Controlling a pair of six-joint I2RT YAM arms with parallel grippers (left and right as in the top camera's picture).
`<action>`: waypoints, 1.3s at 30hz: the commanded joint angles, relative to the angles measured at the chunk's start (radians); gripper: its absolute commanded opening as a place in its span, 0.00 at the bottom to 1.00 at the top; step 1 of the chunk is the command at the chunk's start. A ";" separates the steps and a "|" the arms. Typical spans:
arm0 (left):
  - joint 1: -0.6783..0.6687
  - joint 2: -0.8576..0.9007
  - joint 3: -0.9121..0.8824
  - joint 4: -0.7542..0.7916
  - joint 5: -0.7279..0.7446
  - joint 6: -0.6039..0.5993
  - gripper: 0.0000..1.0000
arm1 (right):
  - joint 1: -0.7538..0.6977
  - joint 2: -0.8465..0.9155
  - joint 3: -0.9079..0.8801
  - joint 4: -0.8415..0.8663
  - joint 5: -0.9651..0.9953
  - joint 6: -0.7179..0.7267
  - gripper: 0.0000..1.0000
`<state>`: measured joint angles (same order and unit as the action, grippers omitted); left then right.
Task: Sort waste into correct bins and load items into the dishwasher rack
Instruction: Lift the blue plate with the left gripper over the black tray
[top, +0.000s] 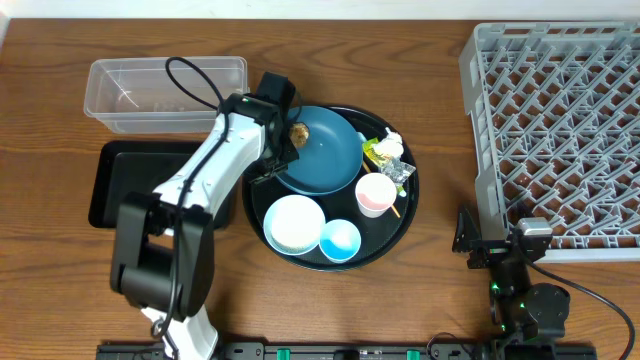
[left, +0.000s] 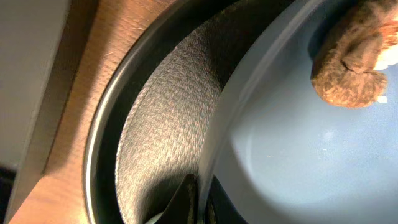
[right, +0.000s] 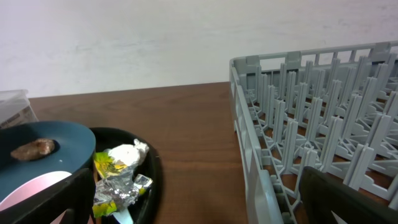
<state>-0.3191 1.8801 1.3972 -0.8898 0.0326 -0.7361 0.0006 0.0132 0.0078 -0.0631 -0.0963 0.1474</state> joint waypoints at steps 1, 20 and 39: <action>0.000 -0.065 -0.004 -0.020 -0.019 0.009 0.06 | -0.003 0.000 -0.002 -0.003 0.002 -0.014 0.99; 0.082 -0.392 -0.004 -0.206 -0.161 0.009 0.06 | -0.003 0.000 -0.002 -0.003 0.002 -0.014 0.99; 0.388 -0.572 -0.004 -0.364 -0.604 0.024 0.06 | -0.003 0.000 -0.002 -0.003 0.002 -0.014 0.99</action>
<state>0.0460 1.2984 1.3964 -1.2465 -0.4572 -0.7174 0.0006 0.0132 0.0078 -0.0631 -0.0963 0.1474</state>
